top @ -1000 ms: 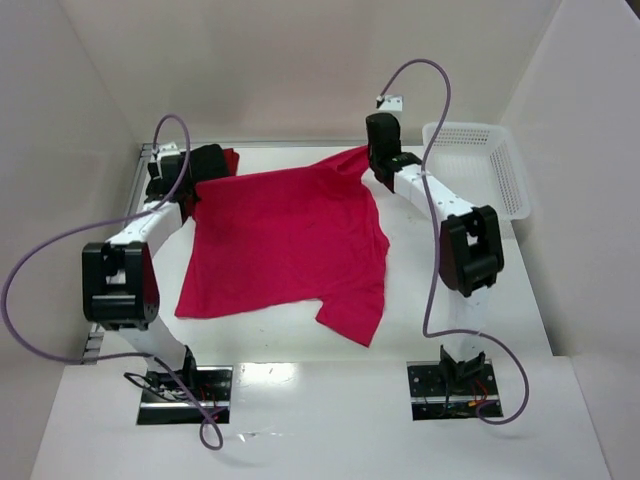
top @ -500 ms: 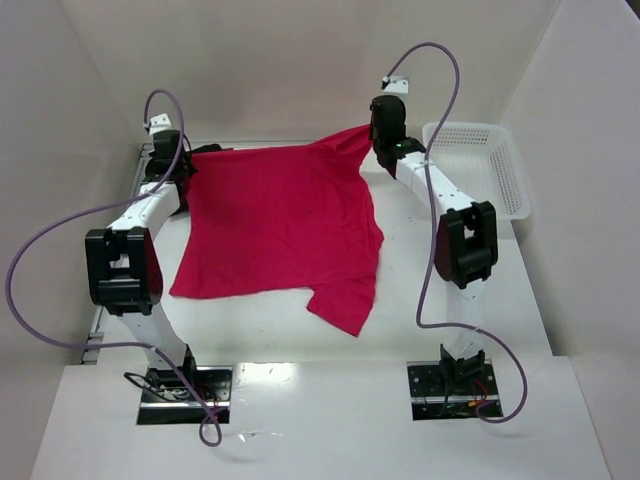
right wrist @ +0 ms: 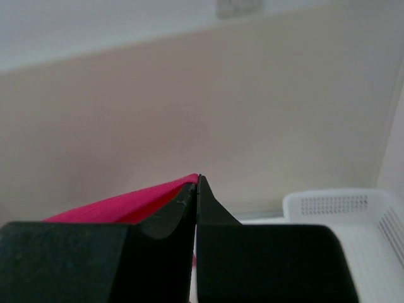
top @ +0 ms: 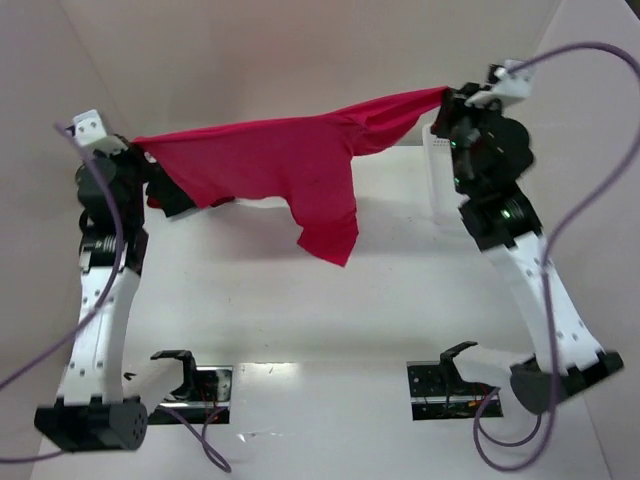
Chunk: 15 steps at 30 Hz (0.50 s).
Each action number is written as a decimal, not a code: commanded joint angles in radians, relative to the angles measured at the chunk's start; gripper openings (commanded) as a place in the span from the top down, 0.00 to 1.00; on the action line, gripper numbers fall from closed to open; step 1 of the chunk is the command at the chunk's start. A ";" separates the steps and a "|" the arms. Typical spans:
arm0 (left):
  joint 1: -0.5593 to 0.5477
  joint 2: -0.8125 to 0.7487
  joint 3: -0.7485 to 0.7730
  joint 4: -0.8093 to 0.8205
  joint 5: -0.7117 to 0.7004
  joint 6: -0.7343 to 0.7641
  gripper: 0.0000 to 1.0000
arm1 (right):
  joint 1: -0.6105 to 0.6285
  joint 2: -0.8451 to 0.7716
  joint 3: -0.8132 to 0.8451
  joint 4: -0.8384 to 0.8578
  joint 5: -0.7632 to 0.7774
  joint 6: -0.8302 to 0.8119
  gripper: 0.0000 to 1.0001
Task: Fold and stack the t-shirts
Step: Flatten out the tshirt
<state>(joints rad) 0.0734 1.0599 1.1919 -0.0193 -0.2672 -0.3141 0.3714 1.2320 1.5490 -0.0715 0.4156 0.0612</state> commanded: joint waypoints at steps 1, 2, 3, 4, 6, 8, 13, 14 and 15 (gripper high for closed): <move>0.016 -0.206 -0.031 -0.077 -0.027 0.039 1.00 | 0.058 -0.162 -0.046 -0.010 0.072 -0.044 1.00; 0.016 -0.240 -0.031 -0.100 -0.027 0.040 1.00 | 0.067 -0.228 -0.046 -0.023 0.072 -0.044 1.00; 0.016 -0.306 -0.031 -0.140 -0.027 0.049 1.00 | 0.067 -0.253 -0.046 -0.040 0.072 -0.044 1.00; 0.016 -0.337 -0.017 -0.158 -0.039 0.049 1.00 | 0.067 -0.273 -0.012 -0.088 0.072 -0.034 1.00; 0.016 -0.397 0.003 -0.205 -0.058 0.067 1.00 | 0.067 -0.304 0.032 -0.128 0.072 -0.034 1.00; 0.016 -0.462 0.047 -0.237 -0.095 0.079 1.00 | 0.067 -0.322 0.098 -0.166 0.081 -0.058 1.00; 0.016 -0.427 0.106 -0.284 -0.107 0.055 1.00 | 0.067 -0.241 0.148 -0.180 0.127 -0.099 1.00; 0.016 -0.408 0.097 -0.284 -0.119 0.046 1.00 | 0.067 -0.218 0.138 -0.157 0.158 -0.100 1.00; 0.016 -0.375 0.097 -0.284 -0.119 0.035 1.00 | 0.067 -0.194 0.126 -0.148 0.196 -0.109 1.00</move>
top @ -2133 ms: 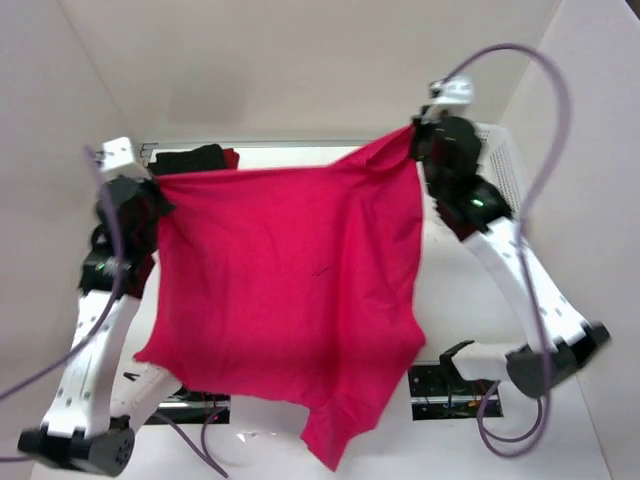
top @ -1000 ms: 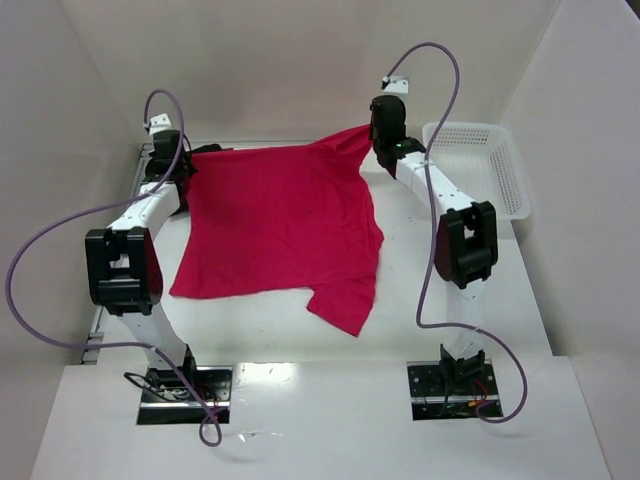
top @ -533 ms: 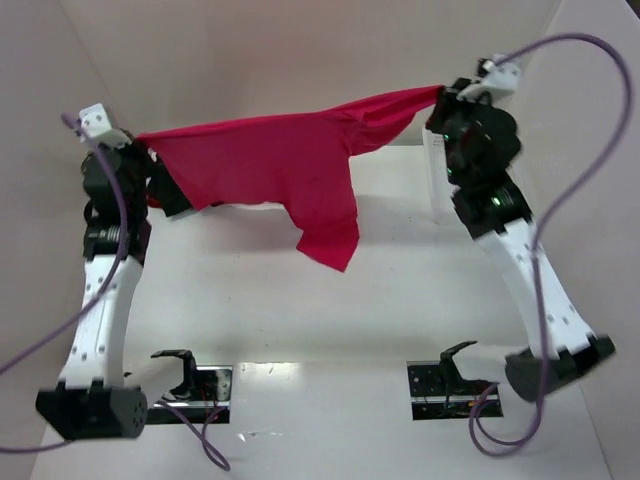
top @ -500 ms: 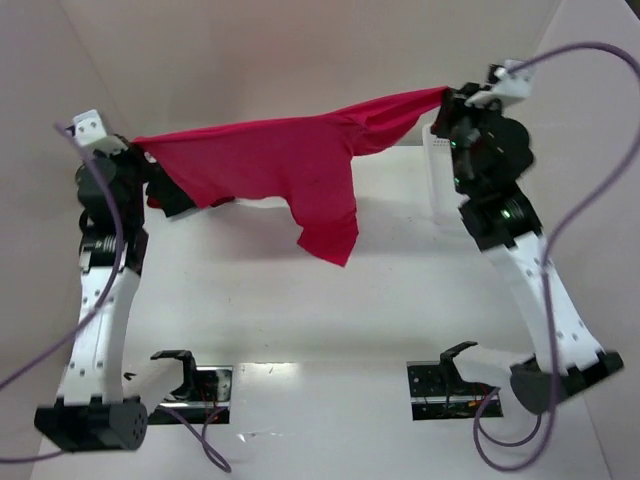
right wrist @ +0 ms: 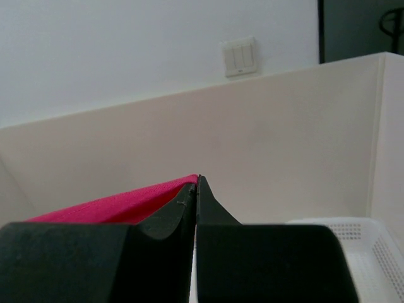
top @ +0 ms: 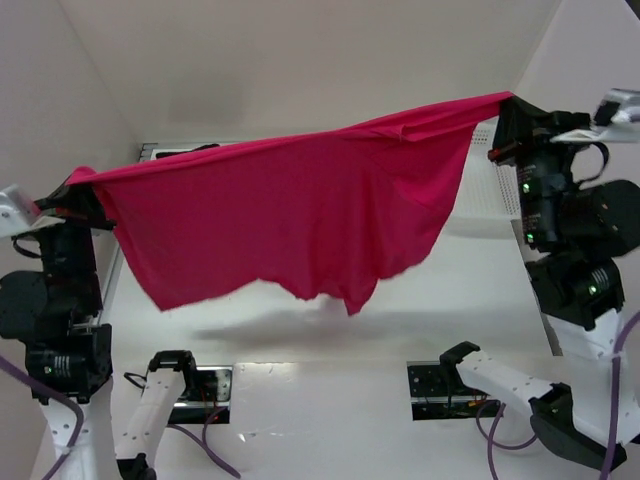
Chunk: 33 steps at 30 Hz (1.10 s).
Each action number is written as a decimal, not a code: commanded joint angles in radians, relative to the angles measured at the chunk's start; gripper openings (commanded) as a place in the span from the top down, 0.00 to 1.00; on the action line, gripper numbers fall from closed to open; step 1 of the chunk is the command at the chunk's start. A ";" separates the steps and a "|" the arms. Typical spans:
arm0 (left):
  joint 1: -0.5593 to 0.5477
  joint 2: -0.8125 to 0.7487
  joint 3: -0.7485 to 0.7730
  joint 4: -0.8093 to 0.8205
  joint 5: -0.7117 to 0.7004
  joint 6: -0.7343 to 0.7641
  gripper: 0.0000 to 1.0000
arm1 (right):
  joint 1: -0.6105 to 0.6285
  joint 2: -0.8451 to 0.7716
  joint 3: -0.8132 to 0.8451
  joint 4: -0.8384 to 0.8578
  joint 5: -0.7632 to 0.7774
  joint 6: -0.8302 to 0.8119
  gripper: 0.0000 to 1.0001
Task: Fold and stack the t-shirts
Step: Flatten out the tshirt
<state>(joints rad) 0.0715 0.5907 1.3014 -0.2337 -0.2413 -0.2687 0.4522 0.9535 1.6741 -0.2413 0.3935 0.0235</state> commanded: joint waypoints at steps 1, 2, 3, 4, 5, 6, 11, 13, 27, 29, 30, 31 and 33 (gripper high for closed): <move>0.017 0.110 -0.025 -0.070 -0.145 -0.024 1.00 | -0.014 0.128 -0.013 0.022 0.284 -0.071 1.00; 0.017 0.119 -0.039 -0.070 -0.154 -0.024 1.00 | -0.014 0.143 -0.028 0.051 0.316 -0.103 1.00; 0.017 0.136 -0.048 -0.053 -0.154 -0.024 1.00 | -0.014 0.157 -0.040 0.081 0.330 -0.103 1.00; 0.017 0.147 -0.048 -0.044 -0.154 -0.024 1.00 | -0.014 0.171 -0.050 0.094 0.340 -0.103 1.00; 0.017 0.176 -0.048 -0.035 -0.154 -0.024 1.00 | -0.023 0.191 -0.059 0.111 0.340 -0.118 1.00; 0.017 0.193 -0.048 -0.023 -0.142 -0.024 1.00 | -0.023 0.203 -0.059 0.131 0.340 -0.119 1.00; 0.017 0.308 -0.025 0.000 -0.038 -0.062 1.00 | -0.032 0.274 -0.059 0.149 0.331 -0.108 1.00; 0.017 0.317 -0.037 0.000 -0.029 -0.063 1.00 | -0.032 0.274 -0.059 0.163 0.331 -0.108 1.00; 0.017 0.324 0.016 0.027 0.011 -0.003 1.00 | -0.032 0.186 -0.011 0.191 0.144 -0.117 1.00; 0.017 0.279 0.027 -0.004 0.025 -0.003 1.00 | -0.032 0.140 -0.002 0.154 0.122 -0.102 1.00; 0.017 0.259 0.027 -0.015 0.034 -0.003 1.00 | -0.032 0.119 -0.002 0.145 0.122 -0.087 1.00; 0.017 0.209 0.027 -0.041 0.034 -0.003 1.00 | -0.032 0.073 -0.013 0.136 0.096 -0.086 1.00; 0.017 0.152 0.015 -0.065 0.034 -0.003 1.00 | -0.032 0.025 -0.025 0.103 0.078 -0.086 1.00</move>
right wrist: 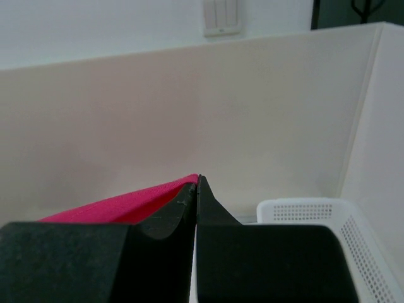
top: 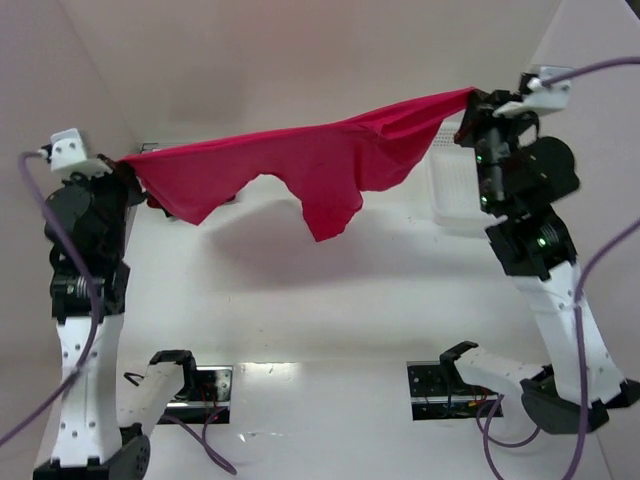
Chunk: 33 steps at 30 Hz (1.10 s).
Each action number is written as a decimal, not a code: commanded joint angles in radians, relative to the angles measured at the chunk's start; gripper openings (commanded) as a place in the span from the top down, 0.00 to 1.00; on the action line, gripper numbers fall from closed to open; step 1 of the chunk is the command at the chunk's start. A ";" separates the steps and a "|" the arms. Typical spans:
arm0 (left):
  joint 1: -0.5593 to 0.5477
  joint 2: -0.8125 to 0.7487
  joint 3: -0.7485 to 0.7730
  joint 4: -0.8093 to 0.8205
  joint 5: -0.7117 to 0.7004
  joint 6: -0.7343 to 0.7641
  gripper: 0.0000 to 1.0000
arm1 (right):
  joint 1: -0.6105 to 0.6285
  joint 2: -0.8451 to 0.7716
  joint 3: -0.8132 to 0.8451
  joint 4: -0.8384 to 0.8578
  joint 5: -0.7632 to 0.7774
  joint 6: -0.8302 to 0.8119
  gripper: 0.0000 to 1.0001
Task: Fold and stack the t-shirts
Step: Flatten out the tshirt
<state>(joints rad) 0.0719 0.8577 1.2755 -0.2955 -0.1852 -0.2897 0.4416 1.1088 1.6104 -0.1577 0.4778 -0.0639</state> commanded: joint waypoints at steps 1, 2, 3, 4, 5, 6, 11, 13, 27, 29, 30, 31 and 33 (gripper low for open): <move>0.017 -0.176 0.030 -0.016 -0.013 0.027 1.00 | -0.021 -0.154 0.039 0.009 -0.039 0.001 1.00; 0.017 -0.204 0.030 -0.037 -0.013 0.027 1.00 | -0.021 -0.193 0.051 -0.006 -0.053 0.012 1.00; 0.017 -0.229 0.044 -0.056 -0.004 0.027 1.00 | -0.021 -0.205 0.074 -0.031 -0.073 0.024 1.00; 0.017 -0.265 0.060 -0.094 -0.003 0.027 1.00 | -0.021 -0.205 0.103 -0.086 -0.088 0.024 1.00; 0.017 -0.279 0.079 -0.112 -0.016 0.027 1.00 | -0.021 -0.214 0.170 -0.112 -0.119 0.024 1.00; 0.003 -0.290 0.094 -0.134 -0.025 0.017 1.00 | -0.021 -0.205 0.204 -0.137 -0.133 0.024 1.00; 0.003 -0.211 0.156 -0.166 -0.057 -0.018 1.00 | -0.021 -0.107 0.277 -0.189 -0.035 0.003 1.00; 0.003 -0.148 0.124 -0.154 -0.045 -0.045 1.00 | -0.021 -0.075 0.212 -0.152 0.005 -0.008 1.00; 0.003 0.252 -0.293 0.143 0.072 -0.057 1.00 | -0.021 0.308 -0.256 0.124 0.171 0.003 1.00; 0.003 0.344 -0.323 0.194 0.015 -0.057 1.00 | -0.030 0.354 -0.297 0.191 0.171 0.042 1.00; 0.003 0.380 -0.323 0.208 -0.008 -0.048 1.00 | -0.030 0.385 -0.308 0.202 0.171 0.056 1.00; 0.003 0.415 -0.323 0.220 -0.034 -0.048 1.00 | -0.041 0.454 -0.308 0.202 0.171 0.081 1.00; 0.003 0.538 -0.292 0.231 -0.100 -0.048 1.00 | -0.052 0.525 -0.276 0.211 0.183 0.092 1.00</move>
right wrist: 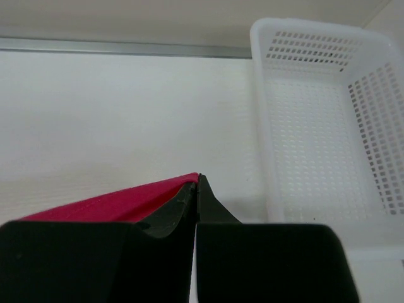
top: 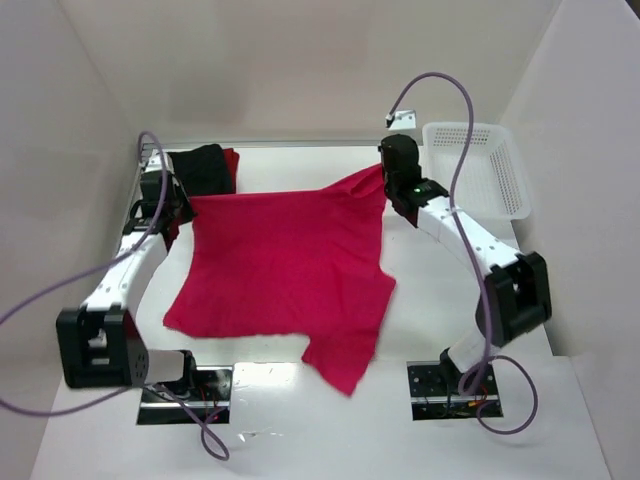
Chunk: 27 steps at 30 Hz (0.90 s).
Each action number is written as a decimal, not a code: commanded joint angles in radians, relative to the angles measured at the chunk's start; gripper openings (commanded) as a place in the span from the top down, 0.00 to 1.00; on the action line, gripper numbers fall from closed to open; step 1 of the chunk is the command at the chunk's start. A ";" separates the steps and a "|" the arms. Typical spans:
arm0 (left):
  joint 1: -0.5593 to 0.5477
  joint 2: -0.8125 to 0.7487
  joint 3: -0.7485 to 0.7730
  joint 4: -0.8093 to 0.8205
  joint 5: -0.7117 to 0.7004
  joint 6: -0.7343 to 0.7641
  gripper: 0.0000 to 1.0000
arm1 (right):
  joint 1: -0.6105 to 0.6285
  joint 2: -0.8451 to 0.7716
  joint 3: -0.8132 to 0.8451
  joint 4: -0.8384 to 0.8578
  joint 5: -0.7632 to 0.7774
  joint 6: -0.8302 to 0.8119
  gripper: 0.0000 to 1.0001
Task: Fold and stack the t-shirts
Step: Flatten out the tshirt
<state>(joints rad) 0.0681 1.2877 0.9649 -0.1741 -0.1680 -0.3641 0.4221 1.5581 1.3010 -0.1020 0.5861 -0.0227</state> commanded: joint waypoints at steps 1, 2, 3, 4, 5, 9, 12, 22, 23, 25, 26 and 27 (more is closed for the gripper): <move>0.021 0.146 0.041 0.119 -0.142 0.014 1.00 | -0.032 0.107 0.050 0.156 0.075 0.059 1.00; 0.021 0.212 0.078 0.130 -0.154 0.014 1.00 | -0.042 0.159 0.069 0.156 0.075 0.078 1.00; 0.021 0.241 0.098 0.140 -0.154 0.014 1.00 | -0.054 0.183 0.102 0.156 0.075 0.078 1.00; 0.030 0.268 0.115 0.172 -0.154 0.014 1.00 | -0.063 0.225 0.121 0.156 0.052 0.093 1.00; 0.030 0.315 0.138 0.194 -0.154 0.014 1.00 | -0.063 0.243 0.148 0.166 0.038 0.102 1.00; 0.030 0.458 0.233 0.229 -0.143 -0.012 1.00 | -0.091 0.359 0.251 0.166 0.000 0.113 1.00; 0.030 0.502 0.282 0.251 -0.133 -0.022 1.00 | -0.091 0.385 0.282 0.166 -0.051 0.122 1.00; 0.113 0.556 0.457 0.295 -0.087 -0.022 1.00 | -0.091 0.465 0.490 0.168 -0.130 0.119 1.00; 0.113 0.556 0.466 0.306 -0.087 -0.009 1.00 | -0.091 0.465 0.500 0.168 -0.131 0.119 1.00; 0.113 0.565 0.500 0.306 -0.087 0.022 1.00 | -0.091 0.477 0.512 0.156 -0.140 0.138 1.00; 0.113 0.565 0.509 0.297 -0.102 0.031 1.00 | -0.091 0.477 0.512 0.156 -0.150 0.138 1.00; 0.113 0.565 0.509 0.297 -0.117 0.040 1.00 | -0.091 0.477 0.512 0.156 -0.150 0.138 1.00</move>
<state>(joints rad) 0.1734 1.8477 1.4231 0.0566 -0.2401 -0.3641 0.3435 2.0201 1.7638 0.0010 0.4191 0.0978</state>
